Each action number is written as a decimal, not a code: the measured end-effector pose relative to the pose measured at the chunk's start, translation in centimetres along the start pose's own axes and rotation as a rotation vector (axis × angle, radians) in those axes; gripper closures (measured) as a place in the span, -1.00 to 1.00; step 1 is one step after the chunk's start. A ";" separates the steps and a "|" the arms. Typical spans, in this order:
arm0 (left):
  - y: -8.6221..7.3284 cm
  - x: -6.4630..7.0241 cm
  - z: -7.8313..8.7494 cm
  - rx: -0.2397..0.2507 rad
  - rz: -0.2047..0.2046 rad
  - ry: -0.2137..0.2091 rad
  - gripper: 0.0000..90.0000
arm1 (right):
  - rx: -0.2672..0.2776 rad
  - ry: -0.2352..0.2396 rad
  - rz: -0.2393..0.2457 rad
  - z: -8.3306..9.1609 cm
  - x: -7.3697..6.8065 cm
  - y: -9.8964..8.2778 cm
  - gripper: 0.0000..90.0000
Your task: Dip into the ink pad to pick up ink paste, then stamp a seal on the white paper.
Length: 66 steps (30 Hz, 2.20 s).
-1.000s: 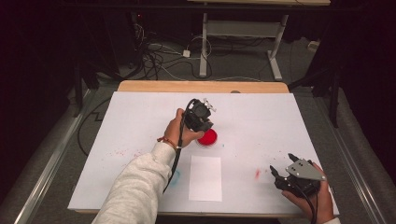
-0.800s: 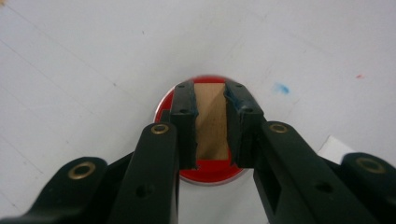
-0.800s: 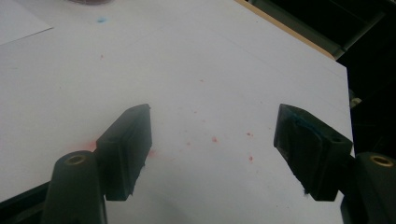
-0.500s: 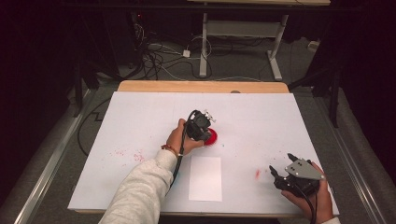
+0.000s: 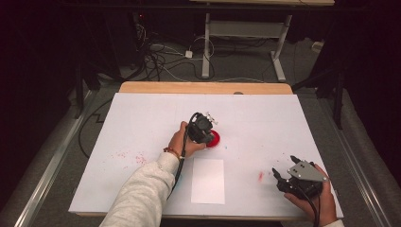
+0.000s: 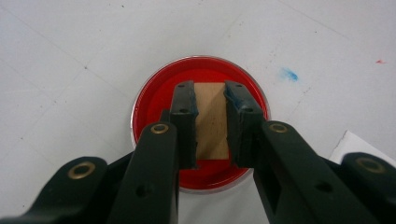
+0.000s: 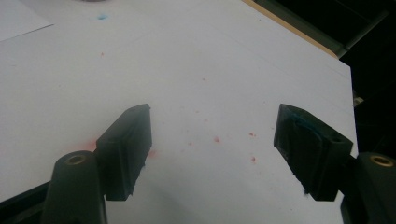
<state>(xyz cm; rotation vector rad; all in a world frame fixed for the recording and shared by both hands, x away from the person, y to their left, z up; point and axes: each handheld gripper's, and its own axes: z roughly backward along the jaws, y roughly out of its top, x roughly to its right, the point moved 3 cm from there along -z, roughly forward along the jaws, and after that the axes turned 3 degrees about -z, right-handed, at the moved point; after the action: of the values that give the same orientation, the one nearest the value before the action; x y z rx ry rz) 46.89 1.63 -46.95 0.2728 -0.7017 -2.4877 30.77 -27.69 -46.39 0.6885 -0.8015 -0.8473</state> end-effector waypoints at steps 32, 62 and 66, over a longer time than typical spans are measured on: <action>0.3 0.7 0.1 -0.034 -0.049 0.064 0.64 | 0.012 0.004 0.013 0.2 -0.3 0.2 -0.38; -2.2 3.2 6.7 0.165 -0.121 0.013 0.64 | 0.027 0.000 0.008 0.3 -0.2 0.3 -0.38; -3.2 4.1 6.8 0.184 -0.143 0.009 0.64 | 0.032 -0.002 0.005 0.4 -0.3 0.4 -0.38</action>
<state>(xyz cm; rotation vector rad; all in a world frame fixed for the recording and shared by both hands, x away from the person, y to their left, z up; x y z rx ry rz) 39.79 4.56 -43.11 0.4143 -0.9398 -2.5559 30.44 -27.30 -45.99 0.7136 -0.8194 -0.8326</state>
